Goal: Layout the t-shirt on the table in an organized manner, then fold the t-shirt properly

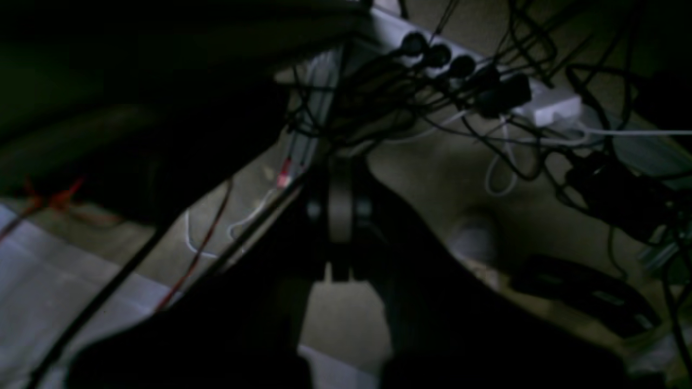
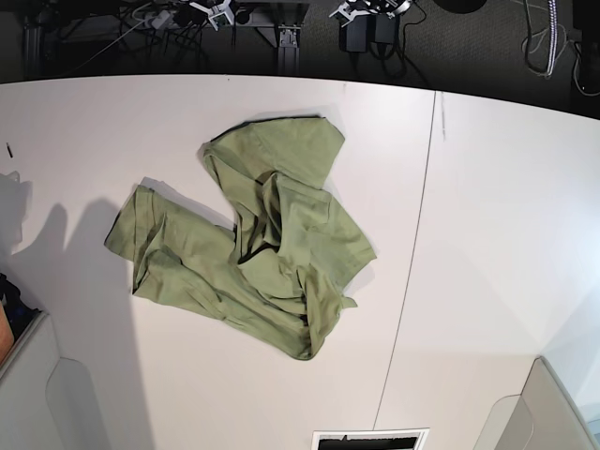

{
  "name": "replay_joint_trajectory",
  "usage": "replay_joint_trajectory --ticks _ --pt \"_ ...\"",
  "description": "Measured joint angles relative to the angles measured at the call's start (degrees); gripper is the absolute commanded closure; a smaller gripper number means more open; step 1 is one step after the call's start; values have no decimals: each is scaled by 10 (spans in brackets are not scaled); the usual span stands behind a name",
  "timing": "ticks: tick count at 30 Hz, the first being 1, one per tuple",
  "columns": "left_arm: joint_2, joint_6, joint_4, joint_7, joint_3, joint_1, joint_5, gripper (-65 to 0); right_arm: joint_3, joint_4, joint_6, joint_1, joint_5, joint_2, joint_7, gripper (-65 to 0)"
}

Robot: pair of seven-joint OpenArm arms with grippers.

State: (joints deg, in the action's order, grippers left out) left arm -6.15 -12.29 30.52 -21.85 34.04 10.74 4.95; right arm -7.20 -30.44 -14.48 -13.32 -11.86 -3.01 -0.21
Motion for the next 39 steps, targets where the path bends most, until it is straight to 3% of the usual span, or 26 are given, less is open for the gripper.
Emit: replay_joint_trajectory --ticks 4,11,16,19,23,28,33,36,39 --pt "-25 0 116 -3 -48 69 0 -113 -1 -91 -48 -65 6 -19 -2 0" --pt "-53 2 346 -12 -179 193 0 -113 -2 -299 -88 -190 85 -67 -4 0" --pt "-53 -3 527 -29 -266 282 1 -123 -2 -480 -91 -287 111 -119 -7 0" --pt "-52 -33 636 -36 -306 322 11 -184 -1 -585 -91 -334 118 -158 -10 0" --pt "-79 -59 766 -61 -344 365 78 -220 19 -713 -95 -372 119 -191 -11 0" --pt "-118 -64 895 -64 -381 391 100 -220 68 -822 -99 -364 129 -202 -15 0" --pt "-153 -64 947 -59 -388 383 105 -243 118 -845 -97 -299 199 -202 -21 0" --pt "-164 -63 947 -60 -386 356 143 -309 128 -845 -78 -239 211 -202 -76 0" --pt "-164 -62 947 -60 -382 315 191 -322 129 -839 -44 -180 214 -201 -124 0"
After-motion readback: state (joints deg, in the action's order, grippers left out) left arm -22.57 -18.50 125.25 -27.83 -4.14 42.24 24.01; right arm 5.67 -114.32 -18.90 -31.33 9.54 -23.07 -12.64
